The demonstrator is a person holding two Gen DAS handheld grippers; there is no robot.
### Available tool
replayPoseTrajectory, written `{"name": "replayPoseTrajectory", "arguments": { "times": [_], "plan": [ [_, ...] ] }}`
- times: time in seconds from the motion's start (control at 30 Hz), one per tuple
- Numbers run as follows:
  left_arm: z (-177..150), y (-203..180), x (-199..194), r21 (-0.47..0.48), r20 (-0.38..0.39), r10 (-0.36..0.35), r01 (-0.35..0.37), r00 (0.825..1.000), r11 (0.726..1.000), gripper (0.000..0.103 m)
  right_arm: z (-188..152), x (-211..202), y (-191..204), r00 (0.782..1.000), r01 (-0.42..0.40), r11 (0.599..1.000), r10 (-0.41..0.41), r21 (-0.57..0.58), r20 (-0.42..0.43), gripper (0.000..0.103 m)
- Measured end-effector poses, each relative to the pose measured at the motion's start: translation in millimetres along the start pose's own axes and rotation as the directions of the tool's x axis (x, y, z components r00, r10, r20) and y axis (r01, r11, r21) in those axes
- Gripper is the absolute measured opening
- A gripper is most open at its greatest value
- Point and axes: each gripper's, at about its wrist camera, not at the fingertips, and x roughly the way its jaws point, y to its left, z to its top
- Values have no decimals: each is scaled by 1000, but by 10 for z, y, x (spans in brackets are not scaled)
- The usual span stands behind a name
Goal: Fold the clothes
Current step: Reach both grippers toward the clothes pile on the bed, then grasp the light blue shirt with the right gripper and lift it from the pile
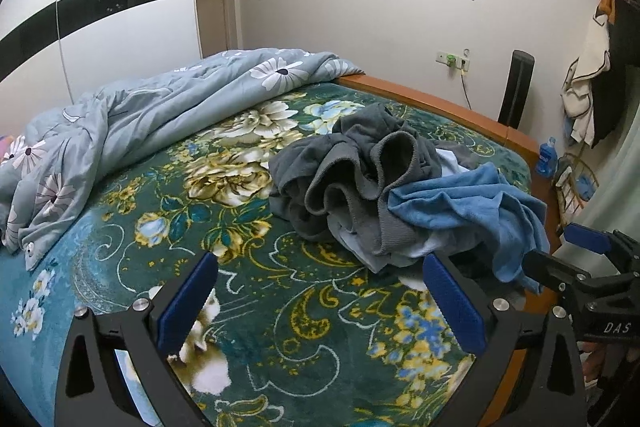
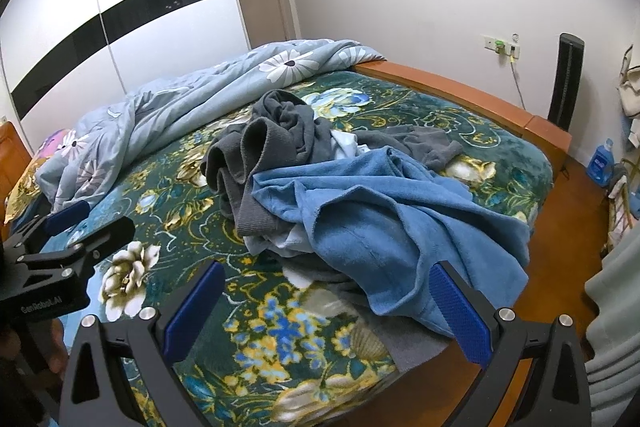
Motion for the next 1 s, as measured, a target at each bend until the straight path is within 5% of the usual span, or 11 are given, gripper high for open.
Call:
{"name": "replayPoseTrajectory", "arguments": {
  "times": [0.3,0.47,0.63,0.93,1.0],
  "plan": [
    [-45,254,81,-58,2,-13,13,1000,998,102,81,231,-15,996,-90,996,89,-26,-31,103],
    [-95,442,177,-81,-17,-15,13,1000,997,102,359,389,168,996,-81,987,84,-140,19,103],
    [-191,657,232,-100,-16,-17,15,1000,995,102,378,538,67,993,-117,987,119,-106,6,97],
    [-359,808,376,-137,-48,-52,45,997,990,102,194,768,60,998,-18,988,10,-152,-56,66],
    [-392,841,374,-155,-56,-61,51,997,987,102,182,786,80,998,20,985,-31,-173,-60,51]
  ]
}}
